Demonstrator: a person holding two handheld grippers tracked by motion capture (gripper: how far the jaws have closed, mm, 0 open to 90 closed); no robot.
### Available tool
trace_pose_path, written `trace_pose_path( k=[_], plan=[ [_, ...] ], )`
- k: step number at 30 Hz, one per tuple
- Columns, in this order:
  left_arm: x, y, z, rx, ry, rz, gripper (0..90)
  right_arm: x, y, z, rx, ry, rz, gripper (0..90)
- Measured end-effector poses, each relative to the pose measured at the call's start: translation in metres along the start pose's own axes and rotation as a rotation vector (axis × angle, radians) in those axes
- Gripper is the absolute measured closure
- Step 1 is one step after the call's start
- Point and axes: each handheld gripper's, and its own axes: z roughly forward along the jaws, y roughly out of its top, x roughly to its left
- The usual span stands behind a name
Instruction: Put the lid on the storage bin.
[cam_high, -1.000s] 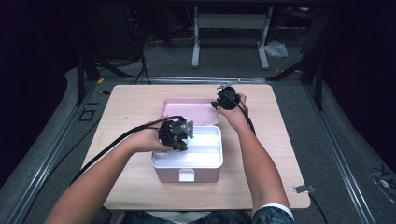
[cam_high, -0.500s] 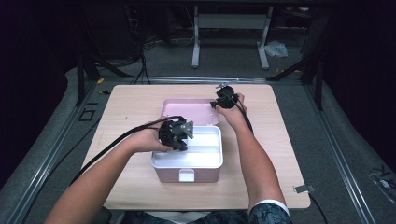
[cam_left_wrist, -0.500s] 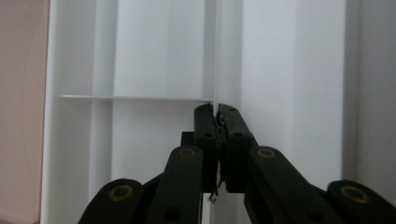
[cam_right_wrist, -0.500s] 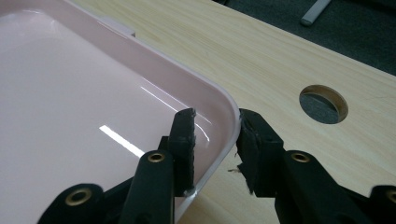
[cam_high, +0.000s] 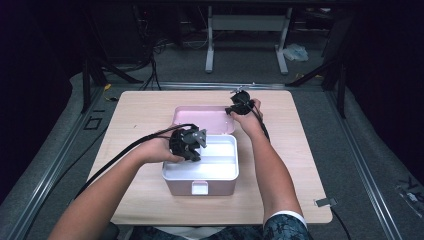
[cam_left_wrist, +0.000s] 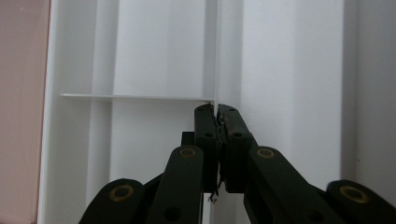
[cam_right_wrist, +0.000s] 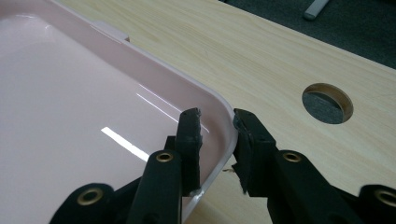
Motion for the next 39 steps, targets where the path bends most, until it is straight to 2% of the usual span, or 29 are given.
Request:
trace_pose_path(
  k=[6, 8, 16, 25, 27, 33, 39],
  plan=[
    [0.001, 0.0, 0.0, 0.002, -0.007, -0.011, 87.3, 0.003, 0.003, -0.003, -0.012, -0.022, -0.007, 74.6],
    [0.001, 0.0, 0.0, 0.003, -0.009, -0.014, 87.4, 0.004, 0.006, -0.005, -0.007, -0.035, -0.026, 74.9],
    [0.0, 0.0, 0.0, 0.002, -0.008, -0.021, 87.5, 0.007, 0.02, -0.019, -0.033, -0.059, -0.044, 79.4],
    [0.0, 0.001, 0.0, 0.002, -0.003, -0.023, 87.3, 0.014, 0.042, -0.057, -0.12, -0.078, -0.08, 83.4],
    [0.0, 0.001, 0.0, 0.005, 0.001, -0.023, 87.3, 0.016, 0.045, -0.067, -0.139, -0.081, -0.102, 83.8],
    [-0.003, 0.001, 0.0, 0.01, 0.018, -0.026, 86.9, 0.036, 0.051, -0.105, -0.196, -0.14, -0.21, 85.3],
    [-0.009, 0.002, 0.0, 0.018, 0.068, -0.042, 85.2, 0.057, 0.046, -0.147, -0.257, -0.165, -0.317, 86.2]
  ],
)
